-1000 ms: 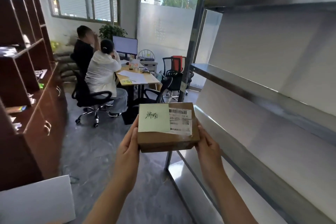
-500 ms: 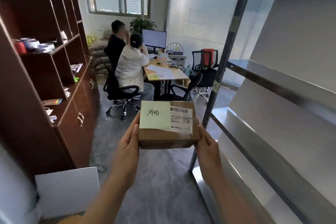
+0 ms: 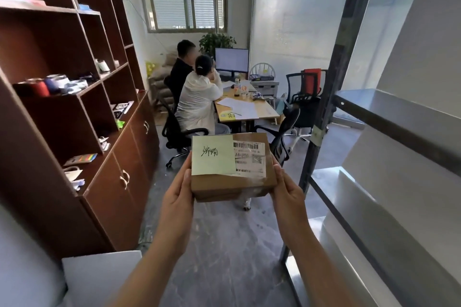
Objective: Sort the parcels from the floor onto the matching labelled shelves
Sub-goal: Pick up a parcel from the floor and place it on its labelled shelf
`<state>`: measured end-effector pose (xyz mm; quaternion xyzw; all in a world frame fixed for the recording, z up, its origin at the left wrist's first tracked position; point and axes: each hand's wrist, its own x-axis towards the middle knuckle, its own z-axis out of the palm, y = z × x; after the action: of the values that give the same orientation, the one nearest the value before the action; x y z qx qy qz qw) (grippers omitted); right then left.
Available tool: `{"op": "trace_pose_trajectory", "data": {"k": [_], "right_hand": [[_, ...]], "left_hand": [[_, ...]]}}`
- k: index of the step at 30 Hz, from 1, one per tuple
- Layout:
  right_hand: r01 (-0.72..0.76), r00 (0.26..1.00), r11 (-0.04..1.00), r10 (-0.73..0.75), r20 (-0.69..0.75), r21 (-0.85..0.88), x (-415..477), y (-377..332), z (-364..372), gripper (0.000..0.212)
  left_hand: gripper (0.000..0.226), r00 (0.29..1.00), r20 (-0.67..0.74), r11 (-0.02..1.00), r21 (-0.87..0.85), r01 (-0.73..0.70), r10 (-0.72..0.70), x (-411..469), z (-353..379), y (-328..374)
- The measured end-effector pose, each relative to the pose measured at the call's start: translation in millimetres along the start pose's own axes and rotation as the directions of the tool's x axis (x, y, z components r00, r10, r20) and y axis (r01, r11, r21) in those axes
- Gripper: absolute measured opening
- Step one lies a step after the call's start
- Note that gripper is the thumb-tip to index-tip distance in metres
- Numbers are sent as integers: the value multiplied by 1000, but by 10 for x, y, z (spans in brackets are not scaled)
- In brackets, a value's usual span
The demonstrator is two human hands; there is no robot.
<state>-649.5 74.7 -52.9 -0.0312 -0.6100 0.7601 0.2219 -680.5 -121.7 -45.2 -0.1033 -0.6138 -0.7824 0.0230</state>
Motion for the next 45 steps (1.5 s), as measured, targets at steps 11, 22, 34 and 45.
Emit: {"op": "trace_pose_trajectory", "data": {"k": [11, 22, 34, 45], "right_hand": [[-13, 999, 999, 11, 30, 52, 680, 187, -260, 35], [-5, 997, 998, 0, 82, 59, 1438, 480, 117, 36], [1, 1000, 996, 0, -6, 93, 2544, 1004, 897, 35], [44, 985, 993, -62, -164, -114, 3261, 1370, 1223, 42]], "left_hand": [[37, 1000, -12, 1000, 20, -7, 7, 564, 367, -245], [37, 999, -51, 1000, 19, 20, -19, 1412, 127, -421], [32, 999, 9, 999, -7, 41, -41, 2856, -382, -589], [32, 983, 134, 987, -89, 134, -122, 4106, -551, -1011]]}}
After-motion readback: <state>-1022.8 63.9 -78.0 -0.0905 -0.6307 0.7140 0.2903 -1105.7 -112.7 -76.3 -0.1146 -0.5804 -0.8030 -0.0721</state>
